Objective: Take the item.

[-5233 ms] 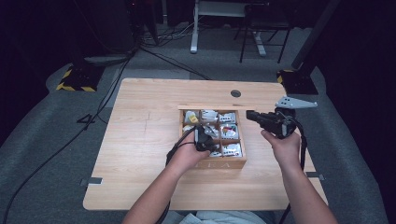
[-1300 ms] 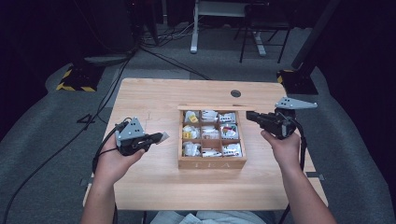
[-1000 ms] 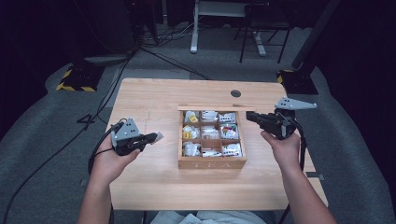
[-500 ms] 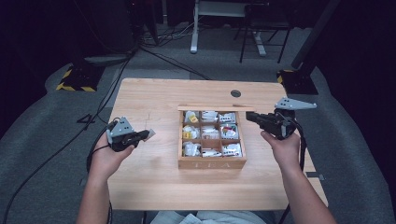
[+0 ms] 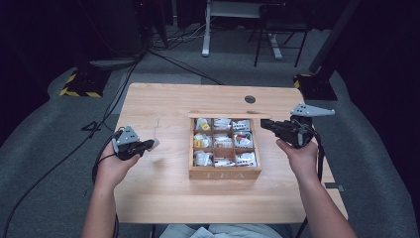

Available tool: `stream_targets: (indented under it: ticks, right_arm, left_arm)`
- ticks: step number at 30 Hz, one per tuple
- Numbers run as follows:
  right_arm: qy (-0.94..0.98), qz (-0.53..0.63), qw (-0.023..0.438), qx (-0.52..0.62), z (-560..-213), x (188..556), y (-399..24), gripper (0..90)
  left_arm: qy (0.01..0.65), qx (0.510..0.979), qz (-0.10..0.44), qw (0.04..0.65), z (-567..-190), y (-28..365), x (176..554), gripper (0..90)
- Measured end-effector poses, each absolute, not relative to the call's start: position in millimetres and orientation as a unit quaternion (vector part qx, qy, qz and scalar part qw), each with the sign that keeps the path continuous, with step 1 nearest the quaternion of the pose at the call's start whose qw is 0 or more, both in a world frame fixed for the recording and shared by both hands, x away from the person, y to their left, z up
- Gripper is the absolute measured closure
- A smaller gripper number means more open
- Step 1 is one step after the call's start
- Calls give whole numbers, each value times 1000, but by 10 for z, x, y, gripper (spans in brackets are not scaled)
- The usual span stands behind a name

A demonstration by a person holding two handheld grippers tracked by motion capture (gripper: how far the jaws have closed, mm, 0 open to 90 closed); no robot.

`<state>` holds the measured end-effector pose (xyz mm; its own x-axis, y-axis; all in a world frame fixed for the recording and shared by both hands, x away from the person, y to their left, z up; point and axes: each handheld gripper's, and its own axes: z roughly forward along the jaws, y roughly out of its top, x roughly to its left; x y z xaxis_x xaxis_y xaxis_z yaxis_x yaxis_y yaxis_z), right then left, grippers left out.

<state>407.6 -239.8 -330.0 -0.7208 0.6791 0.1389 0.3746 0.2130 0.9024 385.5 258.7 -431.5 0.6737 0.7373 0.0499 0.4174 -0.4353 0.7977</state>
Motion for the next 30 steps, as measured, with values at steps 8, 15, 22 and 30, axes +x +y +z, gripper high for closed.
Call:
stream_targets:
  ticks: [8, 15, 22, 30]
  right_arm:
    - [766, 523, 144, 344, -3310, 4083, -2398, 896]
    - [766, 523, 142, 345, -3318, 4086, -2392, 896]
    - [766, 523, 141, 346, -3320, 4087, -2389, 896]
    - [768, 521, 142, 345, -3327, 4091, -2383, 896]
  left_arm:
    - [365, 818, 199, 398, -4436, 2669, 3907, 900]
    - [369, 819, 201, 390, -4510, 2674, 3939, 900]
    - [369, 823, 197, 383, -4560, 2669, 3956, 900]
    - [368, 829, 193, 375, -4612, 2629, 3985, 900]
